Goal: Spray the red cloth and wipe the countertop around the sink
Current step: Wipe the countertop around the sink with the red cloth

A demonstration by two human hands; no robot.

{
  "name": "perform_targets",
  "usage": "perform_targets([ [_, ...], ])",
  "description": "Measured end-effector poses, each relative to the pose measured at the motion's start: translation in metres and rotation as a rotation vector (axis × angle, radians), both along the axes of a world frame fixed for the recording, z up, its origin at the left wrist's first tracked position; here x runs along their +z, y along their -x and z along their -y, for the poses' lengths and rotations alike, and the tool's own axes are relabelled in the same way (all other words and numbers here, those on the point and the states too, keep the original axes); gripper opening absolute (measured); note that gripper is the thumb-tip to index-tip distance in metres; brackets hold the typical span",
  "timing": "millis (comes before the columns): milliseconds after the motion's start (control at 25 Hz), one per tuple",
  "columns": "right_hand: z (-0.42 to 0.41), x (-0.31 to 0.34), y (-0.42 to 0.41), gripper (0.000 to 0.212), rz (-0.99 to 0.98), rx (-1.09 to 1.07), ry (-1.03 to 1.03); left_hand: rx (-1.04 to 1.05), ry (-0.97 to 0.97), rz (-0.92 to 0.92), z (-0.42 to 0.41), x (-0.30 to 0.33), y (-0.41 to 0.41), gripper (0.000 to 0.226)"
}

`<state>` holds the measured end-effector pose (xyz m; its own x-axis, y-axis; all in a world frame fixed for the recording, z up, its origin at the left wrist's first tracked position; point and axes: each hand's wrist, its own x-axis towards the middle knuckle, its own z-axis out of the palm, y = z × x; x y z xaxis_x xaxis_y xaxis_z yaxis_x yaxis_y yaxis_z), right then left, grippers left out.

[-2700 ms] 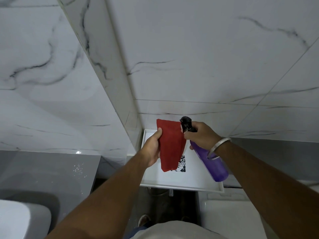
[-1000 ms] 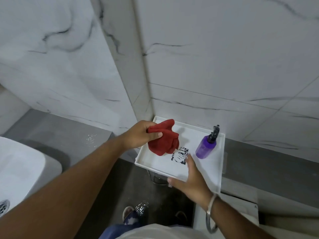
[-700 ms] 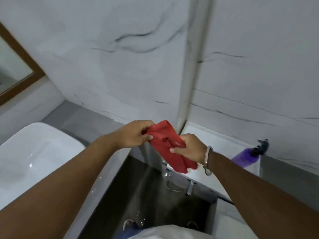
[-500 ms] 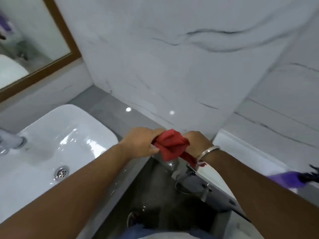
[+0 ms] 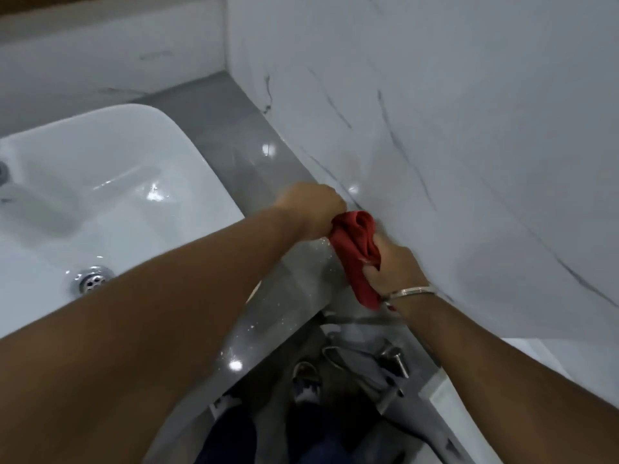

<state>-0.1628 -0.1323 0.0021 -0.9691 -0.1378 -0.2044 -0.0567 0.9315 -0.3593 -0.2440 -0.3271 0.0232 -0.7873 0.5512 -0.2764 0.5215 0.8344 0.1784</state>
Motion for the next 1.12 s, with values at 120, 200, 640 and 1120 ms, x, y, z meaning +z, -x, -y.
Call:
perform_targets([
  [120,0.002,-0.035,0.017,0.038,-0.076,-0.034,-0.101,0.112,0.000,0.040,0.005,-0.018,0.017,0.027],
  [200,0.011,-0.051,0.019,0.047,-0.015,0.022,-0.227,0.182,-0.076,0.005,0.026,-0.015,0.012,0.032],
  [640,0.014,-0.082,0.023,0.071,0.032,0.422,-0.282,0.300,-0.165,-0.176,0.096,-0.012,-0.027,0.050],
  [1120,0.066,-0.113,-0.051,0.068,-0.077,0.670,-0.134,0.328,-0.196,-0.212,0.096,-0.016,-0.029,0.048],
])
